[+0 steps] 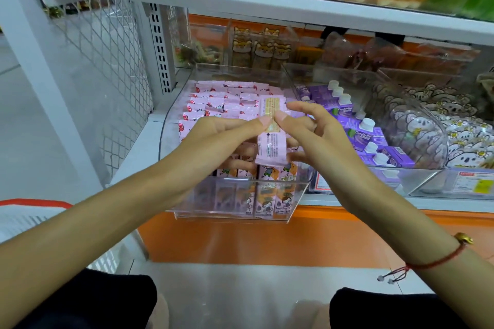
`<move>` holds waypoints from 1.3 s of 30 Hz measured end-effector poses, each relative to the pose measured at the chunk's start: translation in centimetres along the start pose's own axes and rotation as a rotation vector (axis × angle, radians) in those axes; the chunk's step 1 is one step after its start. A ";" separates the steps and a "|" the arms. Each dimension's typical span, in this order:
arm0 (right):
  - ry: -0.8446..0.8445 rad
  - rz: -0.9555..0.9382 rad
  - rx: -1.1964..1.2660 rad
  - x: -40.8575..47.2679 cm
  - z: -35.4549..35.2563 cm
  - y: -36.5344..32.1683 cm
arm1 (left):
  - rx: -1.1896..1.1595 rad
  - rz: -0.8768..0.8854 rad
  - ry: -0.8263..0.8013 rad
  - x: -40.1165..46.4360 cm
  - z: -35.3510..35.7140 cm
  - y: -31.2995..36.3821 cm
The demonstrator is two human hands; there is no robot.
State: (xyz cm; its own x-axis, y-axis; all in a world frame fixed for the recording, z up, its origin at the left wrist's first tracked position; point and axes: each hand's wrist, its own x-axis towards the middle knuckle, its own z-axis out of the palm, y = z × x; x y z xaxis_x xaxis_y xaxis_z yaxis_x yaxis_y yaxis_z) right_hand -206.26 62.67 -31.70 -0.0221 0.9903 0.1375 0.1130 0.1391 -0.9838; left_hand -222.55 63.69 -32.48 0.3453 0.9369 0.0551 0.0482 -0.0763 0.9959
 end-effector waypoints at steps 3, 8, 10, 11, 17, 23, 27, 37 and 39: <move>-0.035 -0.092 -0.049 -0.2 -0.3 -0.1 | 0.062 0.161 0.035 0.0 0.0 -0.1; -0.111 -0.307 -0.153 -0.7 -0.3 -0.3 | 0.234 0.408 0.047 0.1 0.0 -0.4; -0.106 -0.326 -0.166 -0.8 -0.3 -0.2 | 0.196 0.426 0.020 0.2 0.0 -0.5; -0.105 -0.329 -0.173 -0.8 -0.4 -0.1 | 0.182 0.426 0.007 0.2 0.0 -0.6; -0.055 -0.296 -0.193 -0.9 -0.3 -0.5 | 0.164 0.396 0.060 0.2 0.1 -0.4; 0.027 -0.184 -0.168 -1.2 0.4 -0.8 | 0.494 0.587 0.282 -0.5 0.1 0.0; 0.050 -0.186 -0.106 -0.8 -0.2 -0.8 | 0.636 0.595 0.192 -0.4 -0.1 -0.1; -0.033 -0.120 0.175 0.1 -1.7 -0.9 | 0.238 0.384 0.175 0.2 -0.4 0.2; -0.073 -0.171 0.122 0.0 -1.8 -1.0 | 0.247 0.403 0.199 0.2 -0.5 0.0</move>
State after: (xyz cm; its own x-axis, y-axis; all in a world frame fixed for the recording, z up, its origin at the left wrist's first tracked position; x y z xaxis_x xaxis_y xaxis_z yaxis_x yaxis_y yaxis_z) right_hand -204.61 62.57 -30.51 -0.1032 0.9485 0.2994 -0.0195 0.2990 -0.9540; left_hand -222.99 64.04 -32.43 0.1983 0.8615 0.4675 0.1759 -0.5005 0.8477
